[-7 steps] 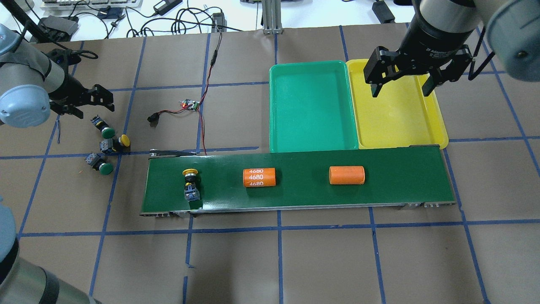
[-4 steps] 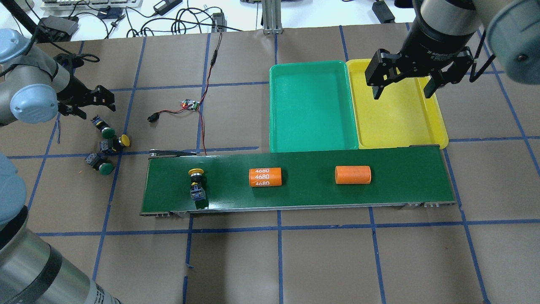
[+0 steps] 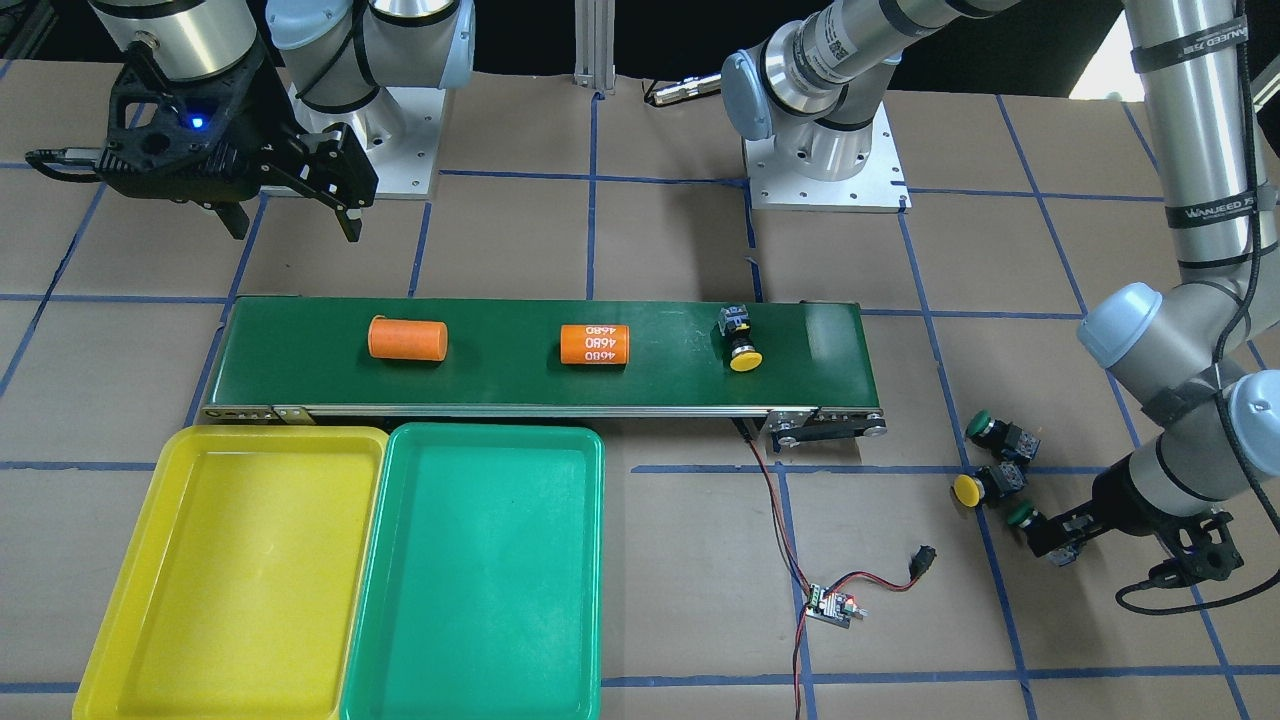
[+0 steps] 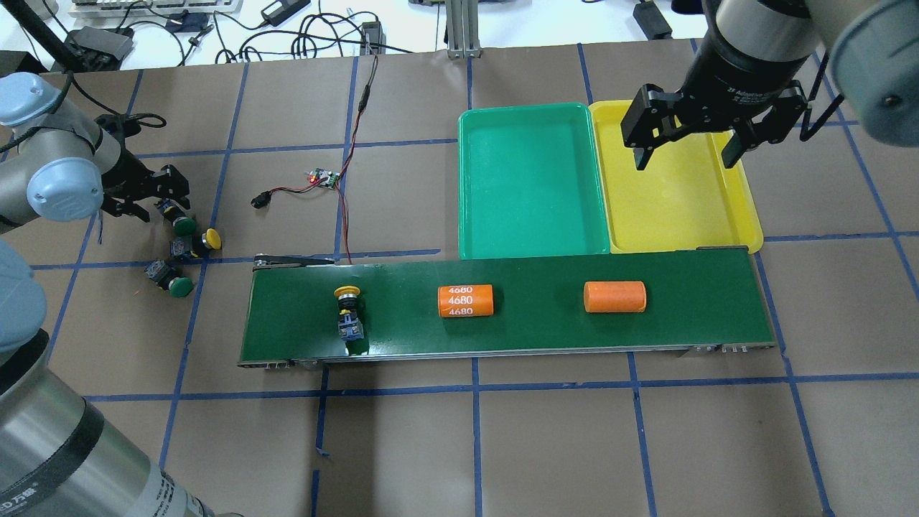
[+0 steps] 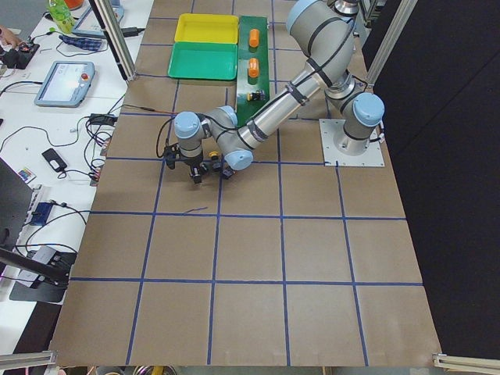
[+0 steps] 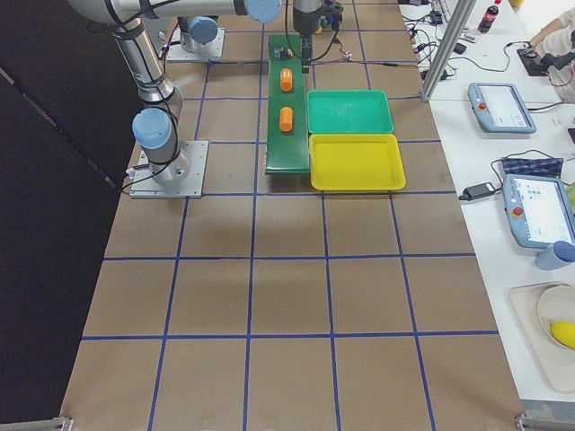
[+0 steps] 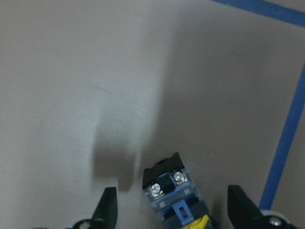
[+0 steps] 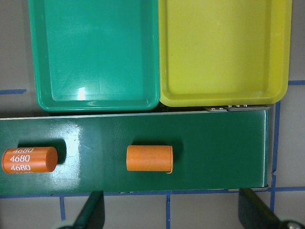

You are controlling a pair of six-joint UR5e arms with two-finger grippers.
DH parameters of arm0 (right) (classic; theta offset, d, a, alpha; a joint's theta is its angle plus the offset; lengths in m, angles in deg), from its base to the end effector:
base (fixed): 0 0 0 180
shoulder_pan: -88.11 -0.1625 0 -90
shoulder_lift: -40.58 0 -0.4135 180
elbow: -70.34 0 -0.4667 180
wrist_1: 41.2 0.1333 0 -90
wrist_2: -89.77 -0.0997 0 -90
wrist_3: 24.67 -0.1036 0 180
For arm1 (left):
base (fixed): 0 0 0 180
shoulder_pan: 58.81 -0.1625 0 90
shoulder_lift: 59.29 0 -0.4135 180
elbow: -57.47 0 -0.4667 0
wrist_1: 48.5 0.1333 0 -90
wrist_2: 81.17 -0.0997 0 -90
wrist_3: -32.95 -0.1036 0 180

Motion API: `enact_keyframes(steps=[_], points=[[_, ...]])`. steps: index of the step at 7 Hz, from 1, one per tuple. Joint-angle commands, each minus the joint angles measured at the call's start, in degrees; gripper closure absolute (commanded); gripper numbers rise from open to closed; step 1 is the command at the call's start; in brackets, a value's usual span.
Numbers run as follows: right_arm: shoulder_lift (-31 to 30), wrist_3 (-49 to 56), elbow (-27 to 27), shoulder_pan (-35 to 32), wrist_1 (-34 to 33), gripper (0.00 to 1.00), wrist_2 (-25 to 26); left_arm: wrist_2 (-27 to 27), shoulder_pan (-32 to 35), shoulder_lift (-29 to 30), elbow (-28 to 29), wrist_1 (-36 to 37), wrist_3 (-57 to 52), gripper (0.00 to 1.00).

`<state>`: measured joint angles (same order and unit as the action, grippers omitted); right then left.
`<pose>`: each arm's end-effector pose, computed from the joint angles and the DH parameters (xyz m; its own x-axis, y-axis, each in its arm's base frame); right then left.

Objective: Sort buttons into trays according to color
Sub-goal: 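Carry the held button onto the belt while the right gripper lowers toward the belt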

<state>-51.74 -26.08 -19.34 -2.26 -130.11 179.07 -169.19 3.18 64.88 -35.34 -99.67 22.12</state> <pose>0.1381 -0.5511 0.4963 -0.9998 0.0178 -0.0129 0.0182 0.9995 -0.0267 0.2117 -0.6894 0.1236 -0.9553 -0.2942 0.0279 -0.2951 0.9547 -0.0382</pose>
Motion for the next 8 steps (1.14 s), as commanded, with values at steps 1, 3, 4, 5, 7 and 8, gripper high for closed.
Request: enact_keyframes(steps=[1, 3, 4, 5, 7, 8], points=[[-2.06, 0.08, -0.14, 0.11, 0.06, 0.00, 0.78, 0.04, -0.02, -0.58, 0.35, -0.07, -3.73, 1.00], [-1.81, 0.69, -0.23, 0.11, -0.82, 0.00, 0.26, 0.47, 0.24, -2.25, 2.62, -0.94, -14.36, 1.00], [-1.72, 0.70, -0.23, 0.11, -0.91, 0.00, 0.60, 0.39, 1.89, -4.35, 4.81, -7.48, -14.58, 1.00], [-1.72, 0.61, -0.23, 0.02, 0.40, 0.00, 0.78, 0.48, 5.22, -8.29, 4.66, -15.63, -13.71, 1.00], [-1.63, 0.26, -0.05, 0.11, 8.01, 0.00, 0.70, 0.73, 12.77, -17.07, -3.11, -19.39, -6.54, 1.00], [-1.54, 0.87, -0.05, 0.02, 7.71, 0.00, 0.70, 0.57, 15.85, -21.12, -9.43, -18.80, -5.54, 1.00]])
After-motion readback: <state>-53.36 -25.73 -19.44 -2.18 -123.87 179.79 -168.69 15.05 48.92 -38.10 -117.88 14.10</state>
